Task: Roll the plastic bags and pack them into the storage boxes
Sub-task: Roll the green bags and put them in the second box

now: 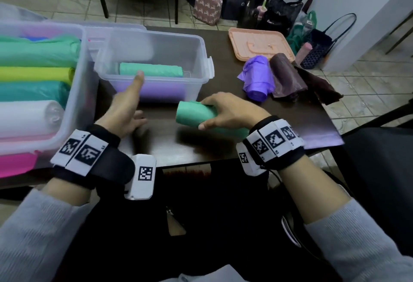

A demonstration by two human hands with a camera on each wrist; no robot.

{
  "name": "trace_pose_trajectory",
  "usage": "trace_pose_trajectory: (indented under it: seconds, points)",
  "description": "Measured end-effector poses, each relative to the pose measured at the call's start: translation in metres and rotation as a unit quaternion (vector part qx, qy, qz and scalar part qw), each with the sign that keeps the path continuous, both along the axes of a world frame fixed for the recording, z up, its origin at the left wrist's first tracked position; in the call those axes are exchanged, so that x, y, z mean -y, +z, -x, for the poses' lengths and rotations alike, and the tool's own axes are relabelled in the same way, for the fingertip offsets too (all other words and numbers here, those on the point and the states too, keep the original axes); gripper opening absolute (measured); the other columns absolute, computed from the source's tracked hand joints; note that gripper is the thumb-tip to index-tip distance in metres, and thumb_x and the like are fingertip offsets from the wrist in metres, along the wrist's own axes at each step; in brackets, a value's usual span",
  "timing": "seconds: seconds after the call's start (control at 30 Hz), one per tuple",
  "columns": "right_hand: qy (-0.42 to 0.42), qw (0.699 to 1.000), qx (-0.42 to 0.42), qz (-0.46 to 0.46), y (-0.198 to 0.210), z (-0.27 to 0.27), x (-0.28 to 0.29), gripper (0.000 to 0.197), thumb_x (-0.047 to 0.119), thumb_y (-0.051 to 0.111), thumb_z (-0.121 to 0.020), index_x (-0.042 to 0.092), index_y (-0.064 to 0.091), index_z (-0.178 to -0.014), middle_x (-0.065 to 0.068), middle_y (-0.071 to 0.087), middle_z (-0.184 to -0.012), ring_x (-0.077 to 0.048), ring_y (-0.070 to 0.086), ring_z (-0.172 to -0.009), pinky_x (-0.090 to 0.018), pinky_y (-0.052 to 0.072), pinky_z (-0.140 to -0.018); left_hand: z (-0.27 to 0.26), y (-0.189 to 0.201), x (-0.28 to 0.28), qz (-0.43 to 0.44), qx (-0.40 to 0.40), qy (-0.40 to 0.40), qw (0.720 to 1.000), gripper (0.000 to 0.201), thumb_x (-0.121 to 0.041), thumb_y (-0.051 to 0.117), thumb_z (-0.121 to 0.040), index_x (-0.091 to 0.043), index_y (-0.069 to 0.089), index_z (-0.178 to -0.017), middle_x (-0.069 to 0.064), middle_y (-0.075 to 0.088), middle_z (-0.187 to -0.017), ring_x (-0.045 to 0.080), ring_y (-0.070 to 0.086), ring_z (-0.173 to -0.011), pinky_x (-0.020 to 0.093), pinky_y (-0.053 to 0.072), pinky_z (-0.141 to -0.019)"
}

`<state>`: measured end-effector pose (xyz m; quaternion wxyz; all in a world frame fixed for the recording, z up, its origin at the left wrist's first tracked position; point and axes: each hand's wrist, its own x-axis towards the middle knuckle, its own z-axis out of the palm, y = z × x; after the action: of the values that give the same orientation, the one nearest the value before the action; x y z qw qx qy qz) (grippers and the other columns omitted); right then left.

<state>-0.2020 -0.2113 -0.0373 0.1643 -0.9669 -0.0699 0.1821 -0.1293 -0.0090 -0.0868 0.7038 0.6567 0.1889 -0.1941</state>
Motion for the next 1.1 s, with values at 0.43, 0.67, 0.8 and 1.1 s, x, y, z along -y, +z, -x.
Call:
trace_pose_trajectory:
  seconds: [0.43,0.67,0.8,1.1]
  points:
    - [0.026,0.991,0.119,-0.051,0.077,-0.074,-0.041,0.042,0.034,0.066,-0.085,0.013,0.059,-0.12,0.004,0.06,-0.101,-0.01,0.056,-0.091,-0.019,0.038,-0.074,-0.014,-0.008,-0.019,0.041,0.155,0.155,0.975,0.01,-0.028,0.041,-0.094,-0.026,0.05,-0.095,-0.004,0.048,-0.088,0.013,0.045,-0.076,0.037,0.05,-0.091]
    - [0.052,0.996,0.067,0.025,0.053,-0.106,-0.078,0.051,0.038,0.06,-0.089,0.013,0.046,-0.131,-0.005,0.054,-0.122,-0.019,0.051,-0.107,-0.025,0.035,-0.084,0.003,-0.018,-0.02,0.151,0.156,0.165,0.962,0.034,-0.009,0.034,-0.099,-0.007,0.043,-0.131,0.003,0.05,-0.095,0.005,0.05,-0.083,0.015,0.044,-0.078]
    - [0.055,0.998,0.011,0.031,0.037,-0.112,-0.095,0.056,0.042,0.061,-0.087,0.012,0.042,-0.13,-0.006,0.051,-0.132,-0.021,0.049,-0.116,-0.026,0.036,-0.091,0.005,-0.019,-0.02,0.178,0.177,0.161,0.955,0.033,-0.006,0.033,-0.1,-0.014,0.046,-0.129,0.002,0.056,-0.115,0.011,0.055,-0.106,0.02,0.046,-0.085]
    - [0.071,0.994,-0.01,0.08,0.025,-0.121,-0.11,0.055,0.037,0.06,-0.09,0.007,0.045,-0.134,-0.009,0.049,-0.135,-0.024,0.048,-0.121,-0.029,0.036,-0.098,-0.002,-0.014,-0.023,0.144,0.172,0.154,0.962,0.023,-0.009,0.037,-0.098,-0.022,0.056,-0.1,0.001,0.059,-0.101,0.01,0.058,-0.095,0.028,0.047,-0.091]
